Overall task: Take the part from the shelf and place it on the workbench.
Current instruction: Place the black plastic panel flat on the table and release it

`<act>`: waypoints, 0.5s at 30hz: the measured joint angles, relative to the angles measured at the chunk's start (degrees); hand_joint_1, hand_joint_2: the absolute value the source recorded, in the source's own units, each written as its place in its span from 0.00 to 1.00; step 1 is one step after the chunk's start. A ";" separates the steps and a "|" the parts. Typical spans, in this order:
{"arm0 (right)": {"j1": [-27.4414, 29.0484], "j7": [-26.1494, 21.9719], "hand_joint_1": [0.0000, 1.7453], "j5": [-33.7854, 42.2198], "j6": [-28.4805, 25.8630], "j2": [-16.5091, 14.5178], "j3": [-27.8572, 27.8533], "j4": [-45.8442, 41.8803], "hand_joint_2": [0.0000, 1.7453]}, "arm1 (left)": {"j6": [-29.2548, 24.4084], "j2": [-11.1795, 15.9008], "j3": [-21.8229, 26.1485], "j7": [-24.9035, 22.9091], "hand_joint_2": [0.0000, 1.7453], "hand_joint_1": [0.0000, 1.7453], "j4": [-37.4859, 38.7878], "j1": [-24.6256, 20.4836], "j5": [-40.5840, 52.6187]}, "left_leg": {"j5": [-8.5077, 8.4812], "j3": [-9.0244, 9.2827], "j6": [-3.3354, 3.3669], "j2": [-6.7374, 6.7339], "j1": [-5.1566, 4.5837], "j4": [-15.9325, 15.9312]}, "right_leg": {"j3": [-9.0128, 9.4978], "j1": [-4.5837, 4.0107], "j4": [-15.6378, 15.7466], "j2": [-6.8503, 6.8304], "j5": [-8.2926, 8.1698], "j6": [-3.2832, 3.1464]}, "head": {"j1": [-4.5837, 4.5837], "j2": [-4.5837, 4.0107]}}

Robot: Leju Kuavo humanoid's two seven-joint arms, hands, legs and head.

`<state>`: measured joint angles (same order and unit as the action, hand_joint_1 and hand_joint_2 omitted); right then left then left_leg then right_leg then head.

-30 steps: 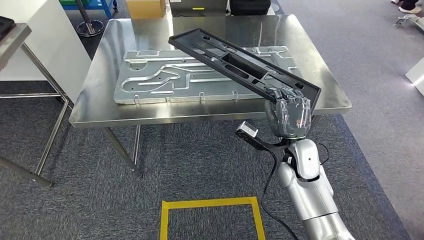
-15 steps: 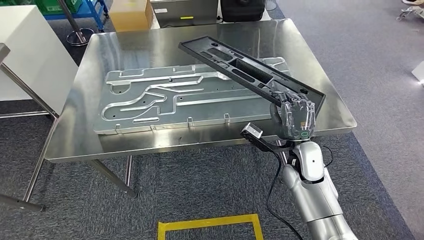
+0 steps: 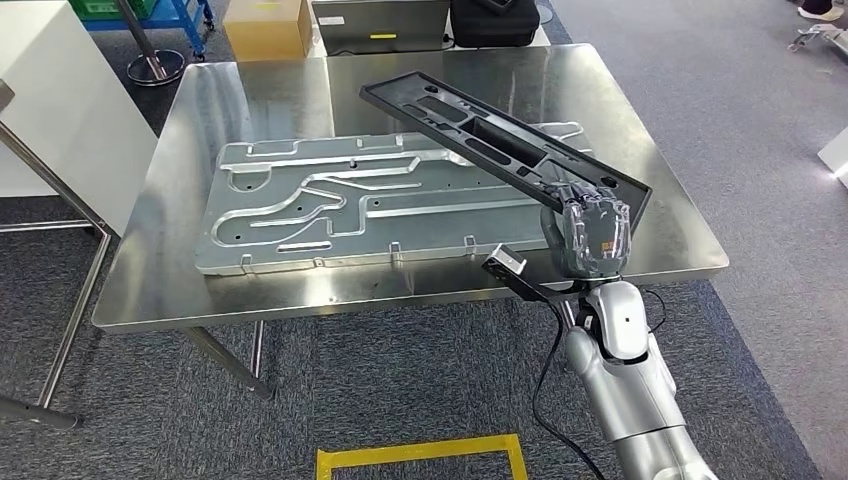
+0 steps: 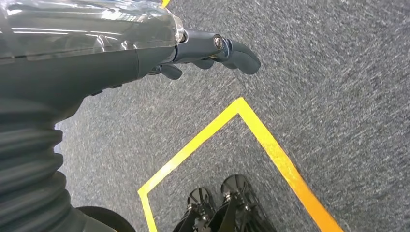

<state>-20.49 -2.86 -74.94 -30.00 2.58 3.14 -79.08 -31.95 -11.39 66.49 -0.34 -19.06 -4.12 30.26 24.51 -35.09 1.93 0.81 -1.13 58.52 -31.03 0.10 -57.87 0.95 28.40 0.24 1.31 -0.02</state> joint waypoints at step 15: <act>2.75 -0.45 0.95 0.46 0.02 1.48 -0.15 0.03 1.00 | 2.15 -0.06 0.08 -0.16 1.00 0.00 0.51 0.61 -0.24 | 4.61 6.82 -0.02 -0.13 0.83 -1.43 | -6.15 1.02 -3.40 -1.19 -4.06 2.07 | -0.03 0.00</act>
<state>-17.74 -3.31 -74.48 -29.99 4.05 2.99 -79.05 -29.81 -11.45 66.58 -0.50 -18.55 -3.50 30.03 29.12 -28.27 1.91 0.68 -0.31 57.10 -37.18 1.11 -61.27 -0.23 24.34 2.31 1.28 -0.02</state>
